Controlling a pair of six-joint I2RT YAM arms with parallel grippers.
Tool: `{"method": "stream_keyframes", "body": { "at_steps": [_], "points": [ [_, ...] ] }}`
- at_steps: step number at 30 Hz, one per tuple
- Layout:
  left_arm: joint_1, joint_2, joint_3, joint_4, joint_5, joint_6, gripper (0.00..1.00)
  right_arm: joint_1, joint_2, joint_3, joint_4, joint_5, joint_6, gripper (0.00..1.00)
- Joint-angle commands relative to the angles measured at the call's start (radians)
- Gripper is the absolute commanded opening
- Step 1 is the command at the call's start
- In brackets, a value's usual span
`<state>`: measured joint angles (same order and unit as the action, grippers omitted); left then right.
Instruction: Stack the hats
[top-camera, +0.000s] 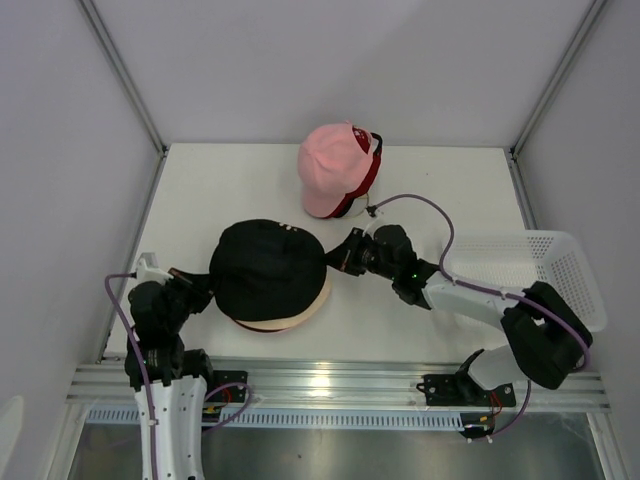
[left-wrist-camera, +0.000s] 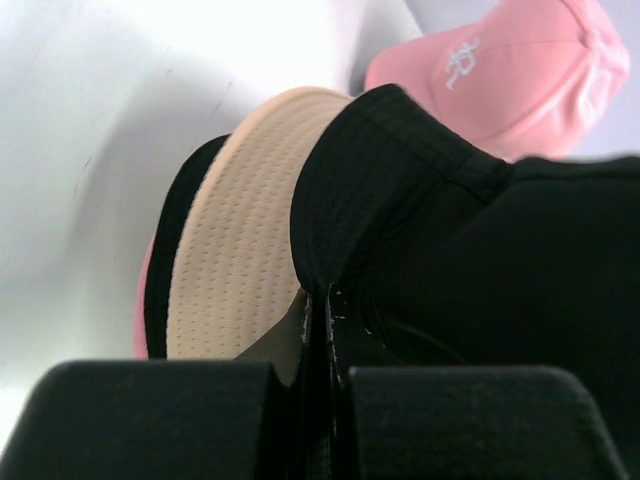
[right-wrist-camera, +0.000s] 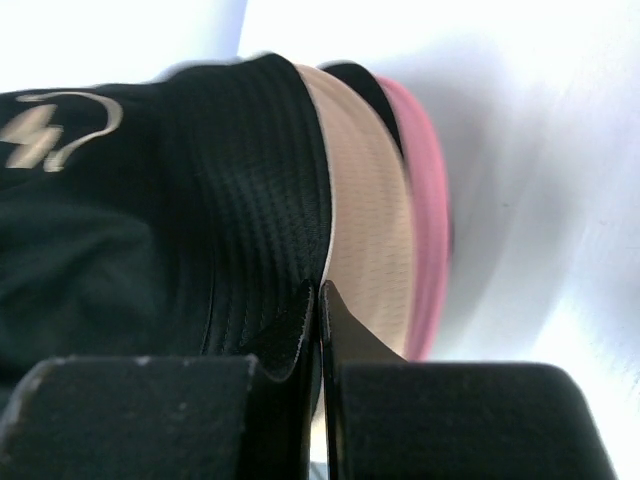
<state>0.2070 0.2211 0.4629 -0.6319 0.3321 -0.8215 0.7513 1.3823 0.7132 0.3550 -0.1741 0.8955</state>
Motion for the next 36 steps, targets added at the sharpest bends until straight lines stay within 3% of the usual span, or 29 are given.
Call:
{"method": "stream_keyframes", "body": {
  "at_steps": [1, 9, 18, 23, 27, 30, 36],
  "points": [
    [-0.001, 0.035, -0.039, -0.126, -0.116, -0.060, 0.01, -0.006, 0.105, 0.008, 0.031, 0.022, -0.052, 0.00],
    [-0.003, 0.118, -0.069, -0.135, -0.211, -0.102, 0.01, 0.013, 0.161, 0.012, 0.041, 0.097, -0.150, 0.00],
    [-0.004, 0.153, -0.175, 0.061, -0.176, -0.048, 0.12, 0.005, 0.172, 0.110, -0.070, 0.153, -0.260, 0.00],
    [-0.003, 0.156, -0.106, 0.126, -0.156, 0.015, 0.40, -0.012, 0.227, 0.178, -0.100, 0.104, -0.248, 0.00],
    [-0.003, 0.155, 0.024, 0.052, -0.128, 0.071, 0.61, -0.024, 0.264, 0.265, -0.131, 0.068, -0.277, 0.03],
    [-0.004, 0.153, 0.159, -0.018, -0.188, 0.096, 0.87, -0.039, 0.296, 0.343, -0.174, 0.021, -0.331, 0.11],
    [-0.001, 0.248, 0.313, -0.032, -0.292, 0.148, 0.94, -0.050, 0.365, 0.515, -0.281, -0.047, -0.467, 0.26]
  ]
}}
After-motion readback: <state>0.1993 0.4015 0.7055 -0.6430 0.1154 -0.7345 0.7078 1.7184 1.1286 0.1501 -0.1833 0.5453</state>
